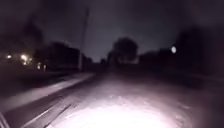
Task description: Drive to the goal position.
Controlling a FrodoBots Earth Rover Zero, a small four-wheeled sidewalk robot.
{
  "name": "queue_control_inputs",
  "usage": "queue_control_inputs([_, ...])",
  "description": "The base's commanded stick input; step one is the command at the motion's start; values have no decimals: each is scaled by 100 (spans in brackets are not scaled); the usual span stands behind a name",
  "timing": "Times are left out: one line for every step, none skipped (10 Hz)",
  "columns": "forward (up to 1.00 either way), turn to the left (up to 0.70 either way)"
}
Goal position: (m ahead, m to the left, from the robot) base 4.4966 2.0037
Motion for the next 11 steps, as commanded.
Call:
queue_control_inputs([70,0])
queue_control_inputs([70,0])
queue_control_inputs([70,0])
queue_control_inputs([70,0])
queue_control_inputs([70,0])
queue_control_inputs([70,0])
queue_control_inputs([70,0])
queue_control_inputs([70,0])
queue_control_inputs([70,0])
queue_control_inputs([70,0])
queue_control_inputs([70,0])
